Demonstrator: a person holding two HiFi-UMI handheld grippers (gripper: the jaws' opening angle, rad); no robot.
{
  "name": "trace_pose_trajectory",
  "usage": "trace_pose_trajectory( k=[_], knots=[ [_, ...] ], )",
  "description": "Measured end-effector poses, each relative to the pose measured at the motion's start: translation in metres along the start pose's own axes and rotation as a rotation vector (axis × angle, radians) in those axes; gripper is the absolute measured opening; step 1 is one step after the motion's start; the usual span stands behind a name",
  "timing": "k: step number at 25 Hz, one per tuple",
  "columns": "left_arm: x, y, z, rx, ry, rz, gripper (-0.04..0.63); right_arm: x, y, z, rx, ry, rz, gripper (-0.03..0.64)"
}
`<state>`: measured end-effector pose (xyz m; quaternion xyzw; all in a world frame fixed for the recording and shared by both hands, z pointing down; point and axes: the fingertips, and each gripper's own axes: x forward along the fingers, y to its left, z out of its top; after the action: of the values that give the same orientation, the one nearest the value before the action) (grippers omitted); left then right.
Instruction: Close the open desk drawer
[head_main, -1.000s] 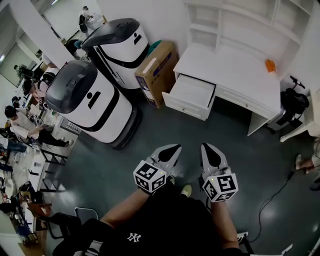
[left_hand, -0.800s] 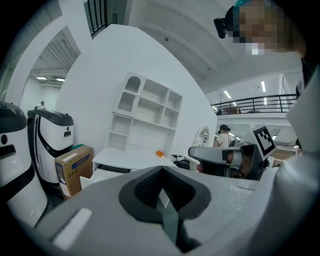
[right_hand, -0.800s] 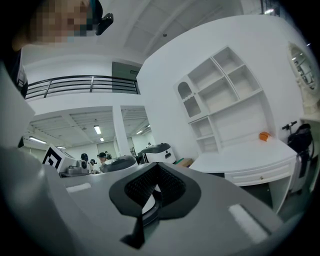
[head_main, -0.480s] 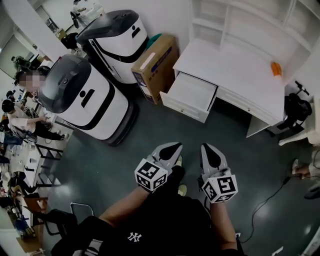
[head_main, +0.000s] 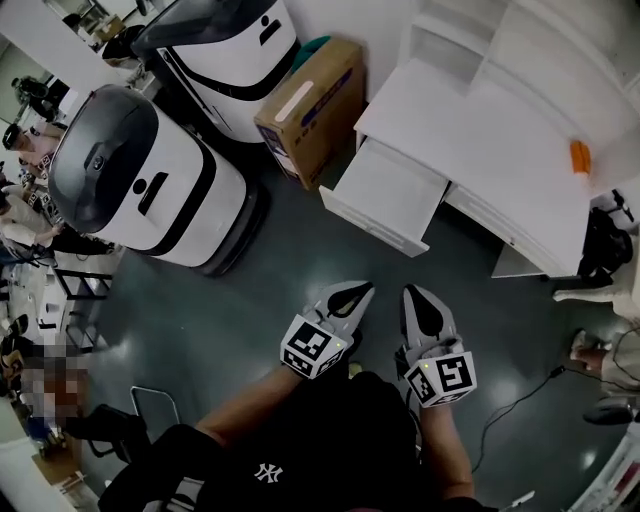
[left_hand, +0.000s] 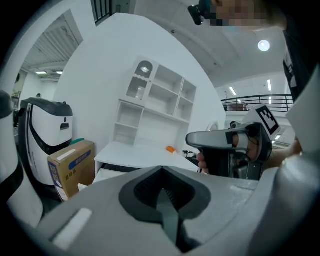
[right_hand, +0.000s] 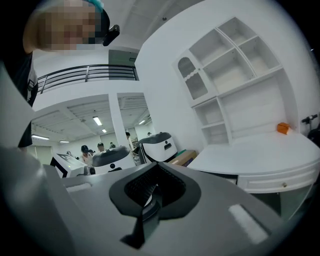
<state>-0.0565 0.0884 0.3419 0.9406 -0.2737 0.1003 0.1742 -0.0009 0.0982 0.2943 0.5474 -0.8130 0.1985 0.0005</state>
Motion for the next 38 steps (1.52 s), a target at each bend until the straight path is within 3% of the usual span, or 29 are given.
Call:
trace_pose_trajectory(
  k=[11, 15, 22, 28, 38],
  knots=[
    [0.06, 0.069, -0.048, -0.014, 0.059, 0.012, 0.0, 0.071, -0.035, -0.029, -0.004, 0.083, 0.014, 0.023],
    [0.088, 0.09, -0.075, -0.013, 0.074, 0.009, 0.0, 0.097, -0.055, -0.059, -0.025, 0.113, 0.026, 0.023],
    [0.126, 0.131, -0.148, -0.06, 0.117, 0.089, 0.011, 0.126, -0.078, -0.109, -0.056, 0.151, 0.079, 0.023],
    [0.153, 0.156, -0.195, -0.081, 0.129, 0.113, 0.014, 0.152, -0.1, -0.154, -0.049, 0.184, 0.098, 0.023],
    [0.185, 0.197, -0.271, -0.043, 0.221, 0.183, 0.1, 0.166, -0.113, -0.196, -0.027, 0.229, 0.122, 0.023]
  ],
)
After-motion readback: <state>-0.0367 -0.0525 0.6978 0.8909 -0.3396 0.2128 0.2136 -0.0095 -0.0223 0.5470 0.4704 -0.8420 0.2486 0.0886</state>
